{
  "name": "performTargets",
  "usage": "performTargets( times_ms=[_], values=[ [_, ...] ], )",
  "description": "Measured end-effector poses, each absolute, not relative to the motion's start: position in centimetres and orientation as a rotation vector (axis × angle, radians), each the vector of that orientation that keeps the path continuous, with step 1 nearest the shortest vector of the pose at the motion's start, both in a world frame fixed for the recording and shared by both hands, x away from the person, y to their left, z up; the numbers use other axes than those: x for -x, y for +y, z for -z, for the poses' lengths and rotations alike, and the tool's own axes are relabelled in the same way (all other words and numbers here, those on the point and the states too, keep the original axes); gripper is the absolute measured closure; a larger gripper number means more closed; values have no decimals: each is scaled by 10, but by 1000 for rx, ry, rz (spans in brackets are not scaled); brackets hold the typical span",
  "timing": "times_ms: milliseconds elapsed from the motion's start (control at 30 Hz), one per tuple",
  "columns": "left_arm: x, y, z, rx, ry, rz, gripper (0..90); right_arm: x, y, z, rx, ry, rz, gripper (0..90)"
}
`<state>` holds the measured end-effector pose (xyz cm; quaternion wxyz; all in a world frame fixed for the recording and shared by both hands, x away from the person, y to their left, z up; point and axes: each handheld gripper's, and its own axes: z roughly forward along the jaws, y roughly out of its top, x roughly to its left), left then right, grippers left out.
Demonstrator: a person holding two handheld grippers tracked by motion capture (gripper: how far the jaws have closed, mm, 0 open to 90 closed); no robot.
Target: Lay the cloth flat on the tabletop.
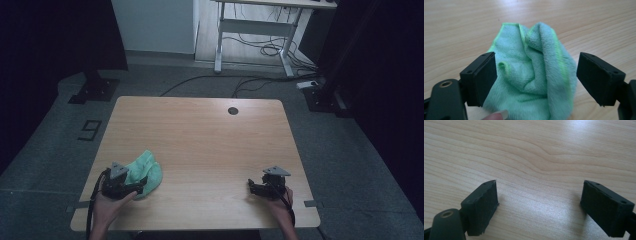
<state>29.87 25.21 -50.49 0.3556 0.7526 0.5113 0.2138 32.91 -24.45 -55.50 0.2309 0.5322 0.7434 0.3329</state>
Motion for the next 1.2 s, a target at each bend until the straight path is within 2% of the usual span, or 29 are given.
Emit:
performTargets(
  times_ms=[300, 433, 533, 567, 633, 800, 967, 1200],
  values=[
    [-316, 246, 527, -1992, 1377, -495, 223, -329, -244, 555, -1465, 2043, -915, 143],
    [-316, 244, 534, -1995, 1385, -456, 354, -328, -244, 555, -1468, 2037, -914, 146],
    [-317, 248, 535, -1988, 1375, -414, 401, -328, -244, 555, -1471, 2035, -912, 146],
    [-318, 251, 536, -1972, 1365, -377, 457, -328, -244, 555, -1472, 2034, -912, 146],
    [-318, 252, 537, -1965, 1364, -366, 485, -328, -244, 555, -1472, 2034, -912, 146],
    [-316, 253, 535, -1960, 1336, -362, 655, -329, -244, 555, -1476, 2030, -913, 147],
    [-314, 252, 533, -1967, 1318, -383, 710, -329, -244, 555, -1476, 2029, -913, 148],
    [-312, 249, 529, -1974, 1304, -420, 734, -329, -244, 555, -1484, 2023, -910, 148]
  ],
)
